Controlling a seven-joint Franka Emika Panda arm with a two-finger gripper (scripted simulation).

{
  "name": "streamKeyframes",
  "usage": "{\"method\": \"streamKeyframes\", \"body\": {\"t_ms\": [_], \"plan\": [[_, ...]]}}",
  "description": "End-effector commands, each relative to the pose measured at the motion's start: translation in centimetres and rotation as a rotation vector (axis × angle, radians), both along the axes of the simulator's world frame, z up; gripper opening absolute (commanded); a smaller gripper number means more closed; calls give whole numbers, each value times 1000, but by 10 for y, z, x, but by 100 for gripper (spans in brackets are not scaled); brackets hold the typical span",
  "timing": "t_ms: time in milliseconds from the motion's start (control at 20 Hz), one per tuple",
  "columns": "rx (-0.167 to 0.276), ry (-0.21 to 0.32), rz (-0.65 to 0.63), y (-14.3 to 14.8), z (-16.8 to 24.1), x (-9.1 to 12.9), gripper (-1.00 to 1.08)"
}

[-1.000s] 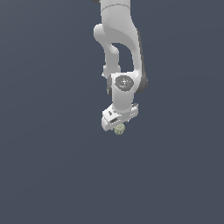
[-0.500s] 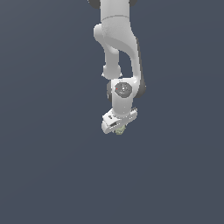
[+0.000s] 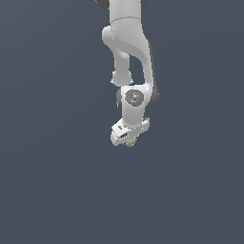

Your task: Pick up the object and move it to a goal position.

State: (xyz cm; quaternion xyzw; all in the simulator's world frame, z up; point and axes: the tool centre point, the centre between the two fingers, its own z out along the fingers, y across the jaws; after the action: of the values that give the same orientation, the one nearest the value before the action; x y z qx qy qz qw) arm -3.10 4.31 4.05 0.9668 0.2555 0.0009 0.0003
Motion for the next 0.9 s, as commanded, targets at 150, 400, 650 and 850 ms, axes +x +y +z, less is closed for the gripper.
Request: {"method": "streamKeyframes", "body": {"t_ms": [150,400,650,850], "plan": [[0,1,1,-1,4,1,-100],[0,1,1,-6,21,8,-100],[1,1,1,-15,51,20,-100],[1,1,1,-24,83,33,-100]]}}
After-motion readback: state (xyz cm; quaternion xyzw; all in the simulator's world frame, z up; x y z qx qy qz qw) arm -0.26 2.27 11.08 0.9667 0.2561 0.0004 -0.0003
